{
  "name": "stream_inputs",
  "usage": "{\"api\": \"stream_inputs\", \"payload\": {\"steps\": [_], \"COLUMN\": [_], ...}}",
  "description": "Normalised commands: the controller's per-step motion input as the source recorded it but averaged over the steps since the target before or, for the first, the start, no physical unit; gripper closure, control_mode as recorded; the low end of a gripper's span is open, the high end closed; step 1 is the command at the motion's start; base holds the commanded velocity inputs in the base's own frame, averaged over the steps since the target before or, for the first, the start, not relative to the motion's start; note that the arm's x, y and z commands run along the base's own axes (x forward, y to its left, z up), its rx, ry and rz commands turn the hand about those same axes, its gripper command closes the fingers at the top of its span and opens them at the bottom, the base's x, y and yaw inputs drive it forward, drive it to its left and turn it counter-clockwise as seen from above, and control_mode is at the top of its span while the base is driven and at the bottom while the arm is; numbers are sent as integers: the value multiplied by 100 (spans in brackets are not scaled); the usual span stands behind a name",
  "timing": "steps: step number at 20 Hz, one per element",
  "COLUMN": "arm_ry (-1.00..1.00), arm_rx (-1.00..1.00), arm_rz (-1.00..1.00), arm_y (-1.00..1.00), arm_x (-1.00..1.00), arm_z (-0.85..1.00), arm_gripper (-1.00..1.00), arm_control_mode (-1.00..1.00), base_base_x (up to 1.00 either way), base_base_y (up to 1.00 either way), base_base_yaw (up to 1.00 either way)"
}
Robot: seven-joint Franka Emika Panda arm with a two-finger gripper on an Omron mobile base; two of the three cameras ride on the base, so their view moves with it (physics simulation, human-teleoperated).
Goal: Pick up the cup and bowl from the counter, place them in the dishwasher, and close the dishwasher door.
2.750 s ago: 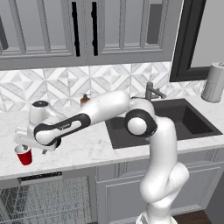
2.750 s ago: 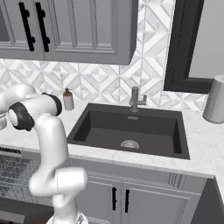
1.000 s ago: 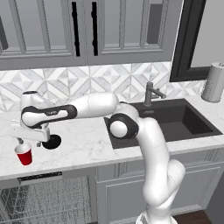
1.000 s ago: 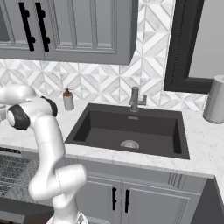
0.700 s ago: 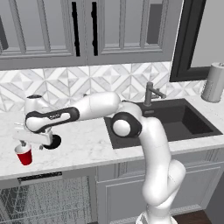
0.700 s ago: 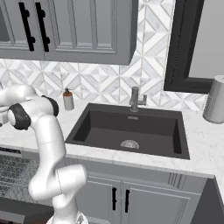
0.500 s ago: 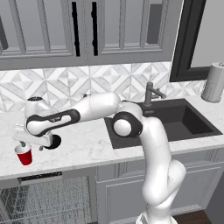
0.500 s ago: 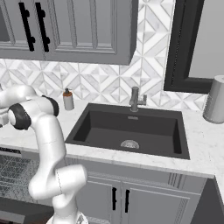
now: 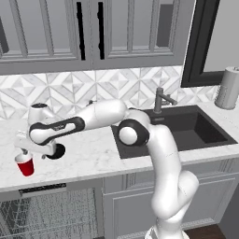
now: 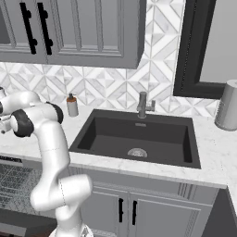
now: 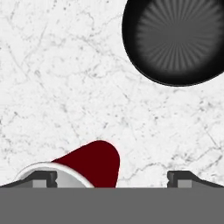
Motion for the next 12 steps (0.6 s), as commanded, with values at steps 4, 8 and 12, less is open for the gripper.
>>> {"api": "stream_inputs", "payload": {"steps": [4,8,12], "arm_ry": [0,0,2], "arm_rx": [0,0,0], "arm_rz": [-2,-1,0], "arm_y": [33,22,1], "arm_x": [13,6,-6], "arm_z": [0,0,-3], "arm_gripper": [-100,-100,-100], "arm_control_mode": [-100,-100,-100], "base_base_x": [0,0,0], "base_base_y": [0,0,0], "base_base_yaw": [0,0,0]}}
